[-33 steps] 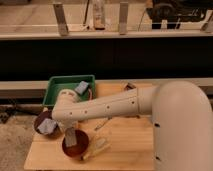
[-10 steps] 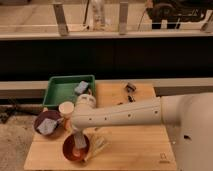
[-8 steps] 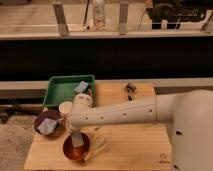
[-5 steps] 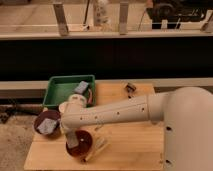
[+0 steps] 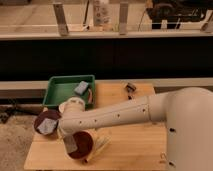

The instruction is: Wipe red bowl with eraser

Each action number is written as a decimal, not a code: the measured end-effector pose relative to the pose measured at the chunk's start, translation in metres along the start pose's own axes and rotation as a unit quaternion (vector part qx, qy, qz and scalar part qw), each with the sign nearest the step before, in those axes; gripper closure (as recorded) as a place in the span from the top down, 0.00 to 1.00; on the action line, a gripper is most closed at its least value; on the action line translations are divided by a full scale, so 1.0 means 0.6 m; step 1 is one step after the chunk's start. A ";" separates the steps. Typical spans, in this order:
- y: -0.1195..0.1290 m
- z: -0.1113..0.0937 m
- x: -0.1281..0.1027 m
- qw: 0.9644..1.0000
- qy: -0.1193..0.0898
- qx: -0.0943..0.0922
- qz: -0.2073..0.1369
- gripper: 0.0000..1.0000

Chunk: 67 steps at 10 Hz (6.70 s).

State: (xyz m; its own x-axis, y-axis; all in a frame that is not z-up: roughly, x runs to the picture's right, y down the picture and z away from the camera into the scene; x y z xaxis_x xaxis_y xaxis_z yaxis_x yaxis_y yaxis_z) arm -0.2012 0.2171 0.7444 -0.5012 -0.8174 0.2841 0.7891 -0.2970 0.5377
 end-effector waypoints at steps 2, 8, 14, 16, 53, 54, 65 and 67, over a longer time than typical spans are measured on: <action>0.010 -0.011 -0.020 1.000 -0.001 0.002 0.012 0.00; 0.050 -0.043 -0.059 0.999 0.005 -0.003 0.041 0.00; 0.091 -0.055 -0.064 0.998 0.004 -0.027 0.056 0.00; 0.109 -0.052 -0.058 0.997 0.007 -0.033 0.065 0.00; 0.085 -0.060 -0.141 0.993 -0.077 0.047 0.082 0.00; 0.085 -0.060 -0.141 0.993 -0.077 0.047 0.081 0.00; 0.085 -0.060 -0.142 0.993 -0.077 0.047 0.082 0.00; 0.085 -0.060 -0.142 0.993 -0.077 0.047 0.082 0.00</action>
State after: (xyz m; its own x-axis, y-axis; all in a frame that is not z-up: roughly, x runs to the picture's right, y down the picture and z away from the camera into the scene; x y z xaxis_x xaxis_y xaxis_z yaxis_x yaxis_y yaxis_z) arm -0.1056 0.2536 0.7192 -0.4233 -0.7632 0.4882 0.8316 -0.1135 0.5437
